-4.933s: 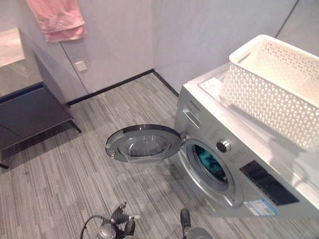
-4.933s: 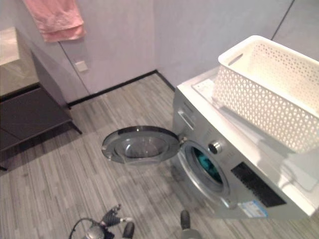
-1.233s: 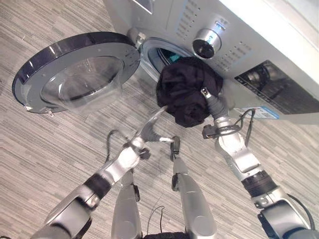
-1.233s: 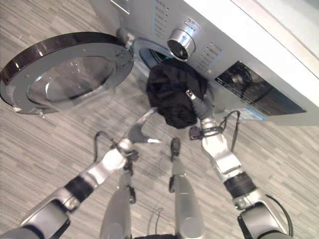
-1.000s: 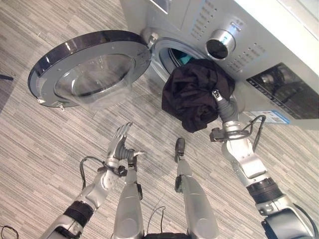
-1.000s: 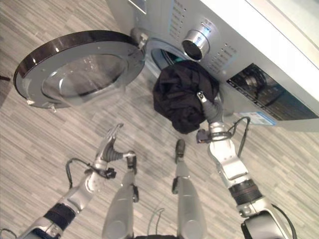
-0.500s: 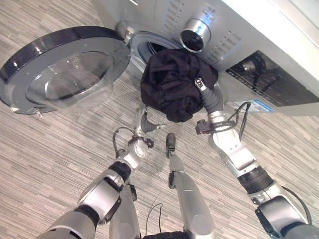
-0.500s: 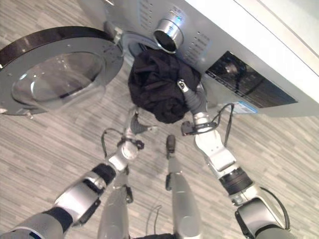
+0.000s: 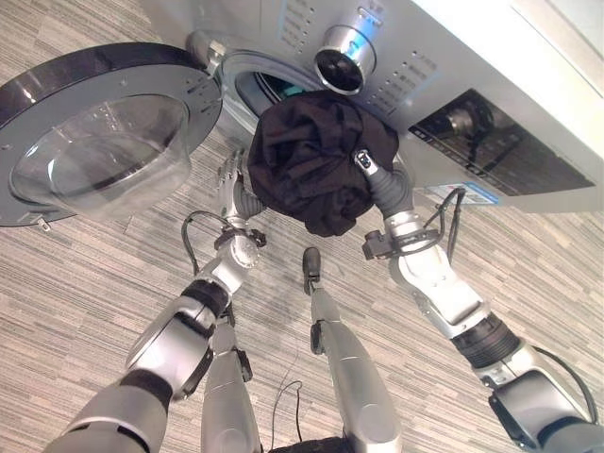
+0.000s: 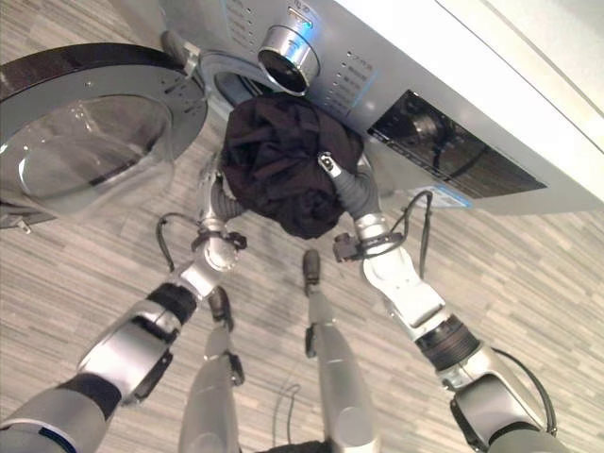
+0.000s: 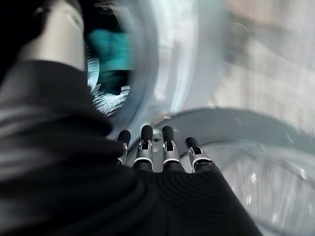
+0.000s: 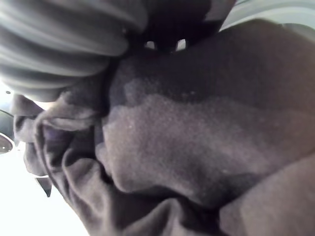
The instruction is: Grab the laundry basket,head to the washer,open it,put in the laundry and shut it.
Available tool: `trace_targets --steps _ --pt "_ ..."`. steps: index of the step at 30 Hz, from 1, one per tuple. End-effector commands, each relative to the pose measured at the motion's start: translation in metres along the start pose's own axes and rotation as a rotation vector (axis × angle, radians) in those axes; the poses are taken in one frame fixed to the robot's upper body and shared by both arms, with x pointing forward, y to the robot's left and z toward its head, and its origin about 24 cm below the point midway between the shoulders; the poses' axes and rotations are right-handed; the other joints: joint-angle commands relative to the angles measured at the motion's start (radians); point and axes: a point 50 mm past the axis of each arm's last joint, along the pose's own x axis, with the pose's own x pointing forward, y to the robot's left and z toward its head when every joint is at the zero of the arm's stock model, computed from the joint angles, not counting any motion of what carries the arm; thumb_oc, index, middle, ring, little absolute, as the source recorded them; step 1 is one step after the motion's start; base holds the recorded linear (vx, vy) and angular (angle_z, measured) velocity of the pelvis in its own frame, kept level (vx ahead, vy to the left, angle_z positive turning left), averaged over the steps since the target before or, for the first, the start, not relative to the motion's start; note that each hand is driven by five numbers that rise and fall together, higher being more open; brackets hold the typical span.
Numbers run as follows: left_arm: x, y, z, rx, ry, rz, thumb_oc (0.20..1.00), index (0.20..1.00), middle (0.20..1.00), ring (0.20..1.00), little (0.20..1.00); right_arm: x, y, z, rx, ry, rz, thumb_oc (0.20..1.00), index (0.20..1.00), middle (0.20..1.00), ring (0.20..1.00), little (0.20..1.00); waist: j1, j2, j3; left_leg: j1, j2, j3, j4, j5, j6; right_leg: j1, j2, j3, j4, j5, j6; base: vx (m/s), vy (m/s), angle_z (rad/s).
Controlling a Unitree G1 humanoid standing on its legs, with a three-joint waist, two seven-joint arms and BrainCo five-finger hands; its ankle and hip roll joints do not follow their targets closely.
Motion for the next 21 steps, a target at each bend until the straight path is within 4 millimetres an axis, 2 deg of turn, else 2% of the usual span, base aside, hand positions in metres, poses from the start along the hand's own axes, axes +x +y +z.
trace_targets --steps 1,2,3,6,12,13,16,21 --pt "-0.025 0.003 -0.005 -0.155 -0.044 -0.099 1.000 1.000 1.000 1.000 1.000 0.004 -0.021 0.031 0.042 -0.173 -0.072 0.200 0.200 0.200 0.200 0.200 0.039 -0.014 -0.039 -0.048 0.037 0.003 0.003 0.008 -0.021 0.041 -0.051 -0.052 0.144 -0.227 0.107 0.00 0.000 0.00" --pt "-0.026 0.003 -0.005 -0.155 -0.044 -0.100 1.000 1.000 1.000 1.000 1.000 0.004 -0.021 0.031 0.043 -0.173 -0.072 0.200 0.200 0.200 0.200 0.200 0.039 -0.014 -0.040 -0.048 0.037 0.003 0.003 0.008 -0.021 0.041 -0.051 -0.052 0.144 -0.227 0.107 0.00 0.000 0.00" --pt "-0.038 0.009 -0.007 -0.161 -0.075 -0.141 1.000 1.000 1.000 1.000 1.000 0.000 -0.028 0.035 0.028 -0.188 -0.073 0.200 0.200 0.200 0.200 0.200 0.049 -0.003 -0.039 -0.053 0.032 0.003 0.003 0.008 -0.021 0.039 -0.052 -0.051 0.142 -0.226 0.106 0.00 0.000 0.00" --pt "-0.045 0.014 -0.009 -0.149 -0.092 -0.161 1.000 1.000 1.000 1.000 1.000 -0.004 -0.031 0.038 0.013 -0.195 -0.069 0.200 0.200 0.200 0.200 0.200 0.054 0.006 -0.039 -0.060 0.029 0.001 0.003 0.008 -0.020 0.034 -0.053 -0.051 0.141 -0.226 0.105 0.00 0.000 0.00" --pt "-0.045 0.015 -0.005 -0.150 -0.114 -0.207 1.000 1.000 1.000 1.000 1.000 -0.005 -0.034 0.042 -0.007 -0.211 -0.067 0.200 0.200 0.200 0.200 0.200 0.059 0.023 -0.040 -0.070 0.025 0.000 0.003 0.008 -0.020 0.025 -0.054 -0.048 0.136 -0.223 0.108 0.00 0.003 -0.01" --pt "-0.043 0.004 -0.001 -0.152 -0.116 -0.254 1.000 1.000 1.000 1.000 1.000 -0.004 -0.031 0.045 -0.002 -0.223 -0.059 0.200 0.200 0.200 0.200 0.200 0.055 0.026 -0.040 -0.074 0.023 0.001 0.003 0.007 -0.019 0.021 -0.054 -0.045 0.132 -0.220 0.109 0.00 0.017 -0.05" --pt "-0.042 -0.006 0.003 -0.153 -0.111 -0.276 1.000 1.000 1.000 1.000 1.000 -0.003 -0.029 0.050 0.001 -0.247 -0.055 0.200 0.200 0.200 0.200 0.200 0.048 0.026 -0.040 -0.080 0.023 -0.001 0.003 0.007 -0.019 0.017 -0.053 -0.043 0.128 -0.218 0.109 0.00 0.007 -0.01" --pt "-0.036 -0.031 0.020 -0.198 -0.116 -0.294 1.000 1.000 1.000 1.000 1.000 0.001 -0.027 0.057 0.006 -0.286 -0.072 0.200 0.200 0.200 0.200 0.200 0.032 0.023 -0.040 -0.094 0.025 -0.002 0.003 0.004 -0.016 -0.001 -0.048 -0.039 0.125 -0.211 0.109 -0.01 0.003 -0.02"
